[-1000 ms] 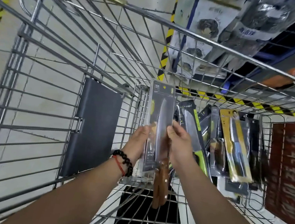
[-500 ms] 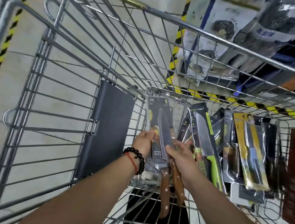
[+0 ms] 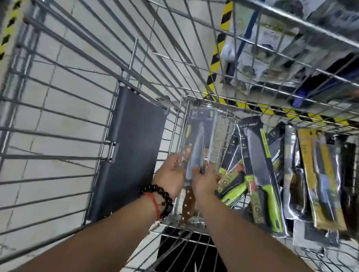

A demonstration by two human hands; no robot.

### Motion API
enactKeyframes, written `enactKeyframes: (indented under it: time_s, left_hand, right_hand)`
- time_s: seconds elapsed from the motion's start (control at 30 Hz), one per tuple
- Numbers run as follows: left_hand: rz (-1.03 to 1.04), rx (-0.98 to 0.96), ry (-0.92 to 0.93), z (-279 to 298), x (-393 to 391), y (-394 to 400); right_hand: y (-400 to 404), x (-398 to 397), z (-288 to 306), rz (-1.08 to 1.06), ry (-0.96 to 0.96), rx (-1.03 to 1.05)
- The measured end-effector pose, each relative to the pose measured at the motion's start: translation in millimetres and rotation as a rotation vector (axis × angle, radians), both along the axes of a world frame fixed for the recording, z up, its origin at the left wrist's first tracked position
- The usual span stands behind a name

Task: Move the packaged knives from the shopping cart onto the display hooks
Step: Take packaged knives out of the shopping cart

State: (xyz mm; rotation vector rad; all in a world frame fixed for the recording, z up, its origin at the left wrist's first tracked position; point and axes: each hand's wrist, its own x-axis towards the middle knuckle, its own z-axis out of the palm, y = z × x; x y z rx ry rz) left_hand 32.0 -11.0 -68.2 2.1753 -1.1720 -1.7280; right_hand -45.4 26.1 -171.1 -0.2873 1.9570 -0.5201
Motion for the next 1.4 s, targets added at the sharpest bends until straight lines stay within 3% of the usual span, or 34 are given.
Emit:
enactKeyframes:
  time_s: [0.2, 0.4, 0.6, 0.73, 0.87, 1.13, 1.3, 1.4]
  left_hand:
    - [-0.021, 0.039, -0.041, -8, 5, 1]
    - [-0.018, 0.117, -0.035, -25, -5, 8]
    - [-0.077, 0.129, -0.033, -24, -43, 16]
    - [-0.149, 0.184, 0.018, -20, -71, 23]
    - [-0.151, 0.249, 0.064, -27, -84, 27]
    - [-0.031, 0.328, 0.147, -27, -100, 34]
    - [-0.039, 0.321, 0.129, -30, -97, 36]
    - [-0.029, 0.324, 0.142, -32, -94, 32]
  right_hand:
    - [-8, 5, -4, 0.19, 0.045, 0.1]
    - [1, -24, 21, 0.128, -0.05, 0.028]
    - [39, -131, 49, -0.012, 0.299, -0.082]
    - [70, -170, 45, 0.237, 0.413, 0.123]
    - [72, -172, 43, 0.441, 0.418, 0.241]
    - [62, -162, 35, 0.527, 0.383, 0.354]
    - [70, -151, 35, 0.589, 0.43, 0.325]
    - [77, -150, 39, 0.494, 0.473, 0.205]
